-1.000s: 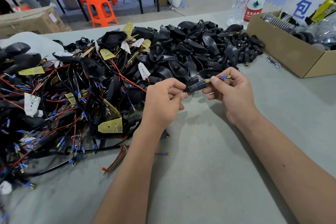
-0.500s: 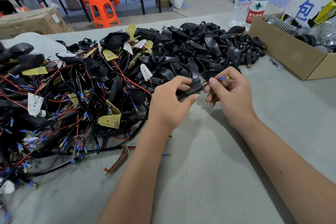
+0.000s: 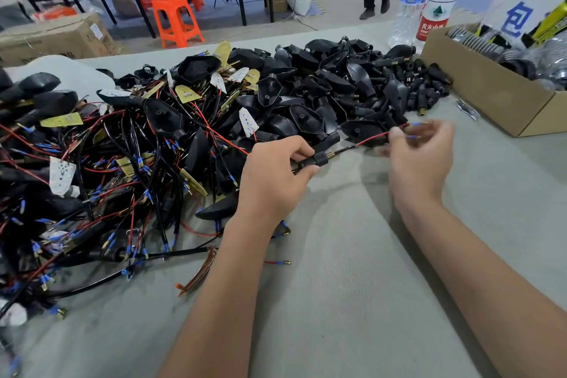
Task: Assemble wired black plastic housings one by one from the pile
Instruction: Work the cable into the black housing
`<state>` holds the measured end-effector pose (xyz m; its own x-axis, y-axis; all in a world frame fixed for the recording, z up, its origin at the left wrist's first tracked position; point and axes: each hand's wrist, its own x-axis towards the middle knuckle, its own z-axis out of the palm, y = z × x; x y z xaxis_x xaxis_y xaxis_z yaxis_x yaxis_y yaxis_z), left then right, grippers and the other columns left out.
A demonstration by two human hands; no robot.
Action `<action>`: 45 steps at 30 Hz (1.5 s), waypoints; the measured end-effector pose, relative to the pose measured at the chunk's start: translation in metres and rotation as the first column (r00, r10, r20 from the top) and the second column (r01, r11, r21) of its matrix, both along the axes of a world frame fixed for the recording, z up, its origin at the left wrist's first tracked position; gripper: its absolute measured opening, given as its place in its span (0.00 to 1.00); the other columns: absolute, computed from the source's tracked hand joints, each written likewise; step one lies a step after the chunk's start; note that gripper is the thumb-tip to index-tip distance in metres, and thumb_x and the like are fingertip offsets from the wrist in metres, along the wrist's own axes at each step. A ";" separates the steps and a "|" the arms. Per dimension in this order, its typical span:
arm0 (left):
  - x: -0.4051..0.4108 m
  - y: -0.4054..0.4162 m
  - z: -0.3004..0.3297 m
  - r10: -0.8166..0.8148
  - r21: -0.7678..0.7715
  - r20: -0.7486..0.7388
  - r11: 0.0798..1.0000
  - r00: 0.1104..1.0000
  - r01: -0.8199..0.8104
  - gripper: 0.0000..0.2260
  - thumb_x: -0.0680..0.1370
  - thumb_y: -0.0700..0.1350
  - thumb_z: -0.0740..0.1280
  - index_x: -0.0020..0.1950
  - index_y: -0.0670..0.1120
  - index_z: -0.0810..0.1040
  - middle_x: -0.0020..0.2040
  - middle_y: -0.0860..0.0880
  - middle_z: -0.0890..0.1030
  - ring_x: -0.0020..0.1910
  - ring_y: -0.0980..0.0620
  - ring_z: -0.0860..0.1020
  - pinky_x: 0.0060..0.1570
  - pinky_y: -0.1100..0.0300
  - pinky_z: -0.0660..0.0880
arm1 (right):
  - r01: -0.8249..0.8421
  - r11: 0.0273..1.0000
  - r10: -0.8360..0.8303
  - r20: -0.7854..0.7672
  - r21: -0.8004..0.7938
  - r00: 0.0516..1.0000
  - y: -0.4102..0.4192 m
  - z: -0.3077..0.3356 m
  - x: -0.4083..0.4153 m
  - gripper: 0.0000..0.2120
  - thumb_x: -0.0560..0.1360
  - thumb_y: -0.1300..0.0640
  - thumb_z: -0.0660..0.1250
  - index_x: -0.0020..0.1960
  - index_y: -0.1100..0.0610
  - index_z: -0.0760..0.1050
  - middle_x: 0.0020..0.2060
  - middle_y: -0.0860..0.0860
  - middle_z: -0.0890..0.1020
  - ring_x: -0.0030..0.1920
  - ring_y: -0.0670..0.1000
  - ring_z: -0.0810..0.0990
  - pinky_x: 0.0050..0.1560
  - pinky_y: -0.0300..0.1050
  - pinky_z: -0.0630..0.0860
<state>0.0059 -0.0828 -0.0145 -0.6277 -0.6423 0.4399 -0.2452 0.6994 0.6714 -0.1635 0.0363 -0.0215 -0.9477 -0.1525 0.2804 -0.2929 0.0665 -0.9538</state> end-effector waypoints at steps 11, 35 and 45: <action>-0.001 0.000 0.001 -0.031 -0.096 -0.070 0.995 0.997 0.024 0.10 0.70 0.45 0.79 0.49 0.51 0.84 0.42 0.59 0.84 0.41 0.62 0.81 0.43 0.55 0.80 | -0.034 0.819 0.519 -0.715 0.572 0.469 0.000 0.008 0.023 0.18 0.81 0.50 0.66 0.70 0.52 0.75 0.69 0.53 0.73 0.69 0.58 0.67 0.66 0.58 0.65; 0.052 -0.031 0.020 -0.051 0.142 0.074 0.989 0.996 0.040 0.07 0.70 0.49 0.81 0.44 0.52 0.85 0.38 0.55 0.84 0.39 0.57 0.81 0.41 0.69 0.76 | -0.415 0.739 0.647 -0.389 0.531 0.655 0.007 -0.002 0.000 0.12 0.74 0.40 0.75 0.53 0.45 0.83 0.31 0.36 0.78 0.34 0.41 0.76 0.37 0.47 0.73; 0.047 -0.027 0.023 -0.138 0.078 0.042 0.988 0.990 0.134 0.14 0.68 0.35 0.80 0.42 0.48 0.78 0.47 0.55 0.87 0.48 0.55 0.85 0.50 0.55 0.83 | -0.181 0.676 0.667 -0.489 0.714 0.563 0.010 0.006 0.000 0.21 0.78 0.34 0.60 0.43 0.48 0.81 0.32 0.42 0.77 0.37 0.46 0.74 0.35 0.43 0.66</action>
